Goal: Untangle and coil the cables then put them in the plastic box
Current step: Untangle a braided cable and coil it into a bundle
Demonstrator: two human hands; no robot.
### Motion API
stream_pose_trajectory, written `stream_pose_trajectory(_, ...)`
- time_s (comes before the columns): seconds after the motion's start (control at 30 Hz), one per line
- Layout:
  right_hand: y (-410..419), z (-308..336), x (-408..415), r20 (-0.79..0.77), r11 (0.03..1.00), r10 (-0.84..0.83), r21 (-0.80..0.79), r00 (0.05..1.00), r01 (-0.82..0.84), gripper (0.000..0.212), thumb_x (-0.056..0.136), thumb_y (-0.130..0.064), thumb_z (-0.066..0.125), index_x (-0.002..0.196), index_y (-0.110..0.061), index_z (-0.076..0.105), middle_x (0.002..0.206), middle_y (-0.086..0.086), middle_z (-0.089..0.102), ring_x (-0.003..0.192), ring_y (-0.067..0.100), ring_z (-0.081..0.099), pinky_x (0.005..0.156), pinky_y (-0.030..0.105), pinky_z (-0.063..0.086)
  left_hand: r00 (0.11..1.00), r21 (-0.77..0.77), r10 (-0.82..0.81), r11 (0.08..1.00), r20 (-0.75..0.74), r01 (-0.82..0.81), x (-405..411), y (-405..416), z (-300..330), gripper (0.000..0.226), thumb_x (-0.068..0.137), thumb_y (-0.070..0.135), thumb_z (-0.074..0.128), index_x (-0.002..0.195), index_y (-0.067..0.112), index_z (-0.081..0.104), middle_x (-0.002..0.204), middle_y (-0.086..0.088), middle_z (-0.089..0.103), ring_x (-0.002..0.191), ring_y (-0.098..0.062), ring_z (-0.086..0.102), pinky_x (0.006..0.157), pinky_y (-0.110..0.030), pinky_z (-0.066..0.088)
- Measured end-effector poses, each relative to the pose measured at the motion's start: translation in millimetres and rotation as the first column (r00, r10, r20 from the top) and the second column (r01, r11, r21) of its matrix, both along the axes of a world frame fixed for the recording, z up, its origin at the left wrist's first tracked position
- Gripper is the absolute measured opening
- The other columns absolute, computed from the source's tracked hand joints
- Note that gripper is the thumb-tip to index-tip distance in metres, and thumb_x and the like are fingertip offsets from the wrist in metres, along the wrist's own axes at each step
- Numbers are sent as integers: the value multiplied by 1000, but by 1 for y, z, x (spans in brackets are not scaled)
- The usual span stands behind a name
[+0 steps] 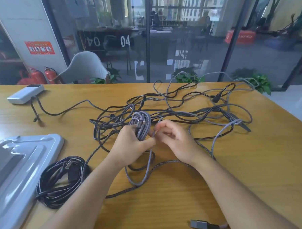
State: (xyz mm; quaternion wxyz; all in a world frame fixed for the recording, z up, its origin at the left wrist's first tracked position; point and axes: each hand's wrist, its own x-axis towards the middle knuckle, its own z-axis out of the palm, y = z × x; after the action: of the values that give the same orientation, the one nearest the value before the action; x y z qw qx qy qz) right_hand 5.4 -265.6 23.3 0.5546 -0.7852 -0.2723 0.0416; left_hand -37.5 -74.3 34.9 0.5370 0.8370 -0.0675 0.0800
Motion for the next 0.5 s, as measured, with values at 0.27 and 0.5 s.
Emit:
stream_pose_trajectory(0.27,-31,-20,63,504,755,-197,-469,841,458,45,108,-20,53,149,-38,53,163,-4,40,156,19,24,129,46,7,998,-121,54,991,-20,-56,-6,11,-4,4,87,13,71,91,12,69,60,-2,41,57,-20,34,52,-29,32)
stream_pose_trajectory(0.5,-41,-25,67,426,693,-208,-571,880,440,55,111,-25,46,160,-45,32,166,-5,36,157,18,22,129,45,15,997,-195,35,981,72,-20,-12,18,11,8,83,21,63,84,15,68,63,-4,38,59,-21,30,54,-30,29)
